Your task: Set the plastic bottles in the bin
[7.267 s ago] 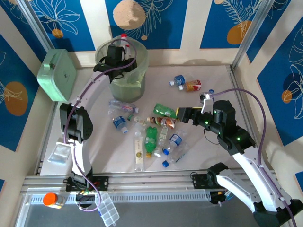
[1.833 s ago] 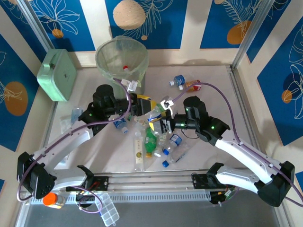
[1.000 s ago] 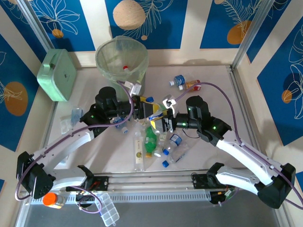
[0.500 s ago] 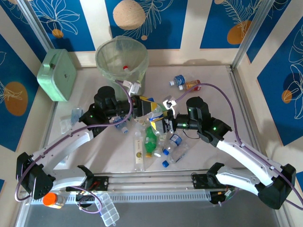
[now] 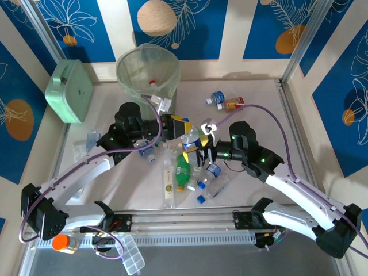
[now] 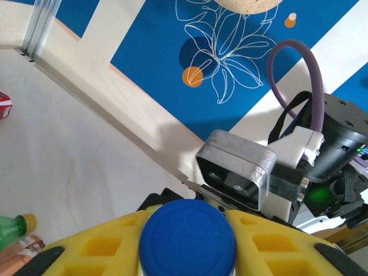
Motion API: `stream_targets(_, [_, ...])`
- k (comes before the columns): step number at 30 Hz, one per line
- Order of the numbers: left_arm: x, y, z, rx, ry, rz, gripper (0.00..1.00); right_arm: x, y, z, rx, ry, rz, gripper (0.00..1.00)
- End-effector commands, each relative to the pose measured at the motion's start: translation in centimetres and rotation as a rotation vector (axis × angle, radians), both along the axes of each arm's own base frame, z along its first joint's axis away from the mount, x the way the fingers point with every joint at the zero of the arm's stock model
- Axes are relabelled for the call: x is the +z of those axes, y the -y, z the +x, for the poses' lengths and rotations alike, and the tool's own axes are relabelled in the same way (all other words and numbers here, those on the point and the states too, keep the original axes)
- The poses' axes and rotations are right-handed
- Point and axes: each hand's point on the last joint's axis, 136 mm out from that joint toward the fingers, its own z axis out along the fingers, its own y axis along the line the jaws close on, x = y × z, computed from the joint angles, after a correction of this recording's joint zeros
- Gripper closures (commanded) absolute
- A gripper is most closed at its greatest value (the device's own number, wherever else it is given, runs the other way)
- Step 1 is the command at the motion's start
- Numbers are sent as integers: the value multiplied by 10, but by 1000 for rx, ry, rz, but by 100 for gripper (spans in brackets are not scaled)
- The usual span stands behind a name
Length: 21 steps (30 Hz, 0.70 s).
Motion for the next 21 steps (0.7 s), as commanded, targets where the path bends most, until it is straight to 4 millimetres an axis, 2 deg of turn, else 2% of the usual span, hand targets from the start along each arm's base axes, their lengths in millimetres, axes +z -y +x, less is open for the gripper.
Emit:
stream_targets(1, [19,-3,11,43,64,12,93,7,7,-2,-30,29,1,1])
stream_targets(5, [25,-14,32,125,69,52,100,15,18,-1,-82,64,-8,0])
stream_targets(9, [47,-42,66,257,81,45,100,22,36,7,-184,89,-18,1])
stream_targets(17, [110,-112,156,572,118,-4,100,30,51,8,-242,92,-26,1])
stream_targets(21, [129,-149,205,731,107,-5,100,29,58,7,-257,94,-36,0])
